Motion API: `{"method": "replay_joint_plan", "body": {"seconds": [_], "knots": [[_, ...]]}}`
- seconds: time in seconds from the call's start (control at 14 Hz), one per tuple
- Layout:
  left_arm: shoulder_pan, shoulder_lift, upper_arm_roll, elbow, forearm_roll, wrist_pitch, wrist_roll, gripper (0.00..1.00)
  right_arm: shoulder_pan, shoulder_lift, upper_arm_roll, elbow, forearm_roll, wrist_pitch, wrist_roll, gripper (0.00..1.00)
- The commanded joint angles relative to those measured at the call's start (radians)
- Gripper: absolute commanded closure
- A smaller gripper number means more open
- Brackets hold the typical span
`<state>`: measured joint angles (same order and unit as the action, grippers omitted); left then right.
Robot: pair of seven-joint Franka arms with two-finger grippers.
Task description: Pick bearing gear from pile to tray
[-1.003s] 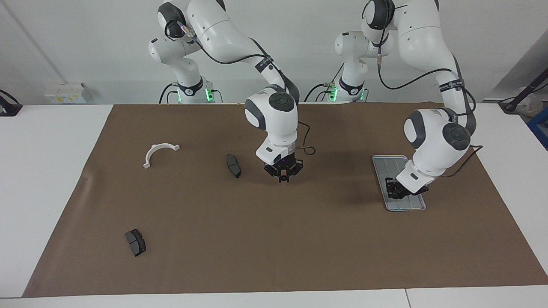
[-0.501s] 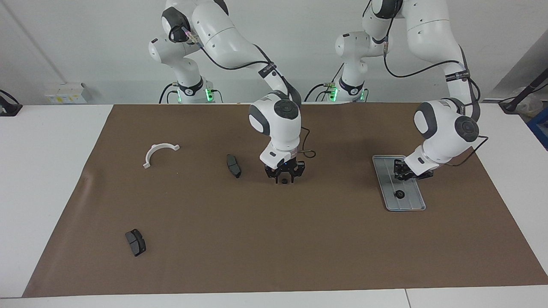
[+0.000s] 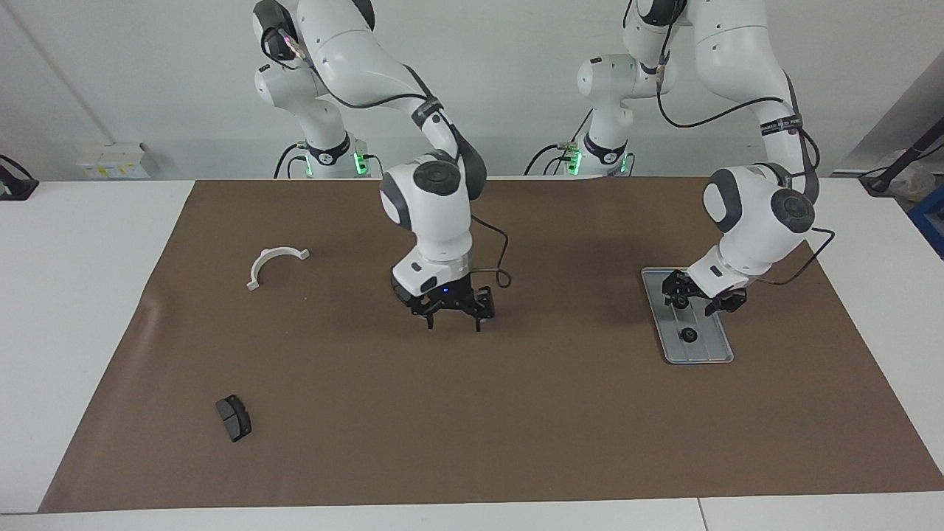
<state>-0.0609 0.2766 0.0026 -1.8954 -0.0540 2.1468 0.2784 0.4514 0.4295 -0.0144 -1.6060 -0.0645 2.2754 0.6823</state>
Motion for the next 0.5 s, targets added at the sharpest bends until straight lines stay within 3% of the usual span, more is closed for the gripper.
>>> {"method": "replay_joint_plan", "body": {"seconds": [0.0, 0.14, 0.43], "knots": [[-0.185, 0.029, 0.01, 0.058, 0.008, 0.043, -0.332, 0.09, -0.074, -0.147, 0.013, -0.118, -0.003, -0.002, -0.006, 0.0], [-0.319, 0.05, 0.013, 0.096, 0.01, 0.059, -0.561, 0.09, -0.135, -0.185, 0.013, -0.124, -0.003, -0.033, -0.007, 0.0], [-0.512, 0.166, 0.014, 0.281, 0.008, 0.007, -0.827, 0.1, -0.249, -0.309, 0.013, -0.126, -0.003, -0.176, -0.148, 0.0]]}}
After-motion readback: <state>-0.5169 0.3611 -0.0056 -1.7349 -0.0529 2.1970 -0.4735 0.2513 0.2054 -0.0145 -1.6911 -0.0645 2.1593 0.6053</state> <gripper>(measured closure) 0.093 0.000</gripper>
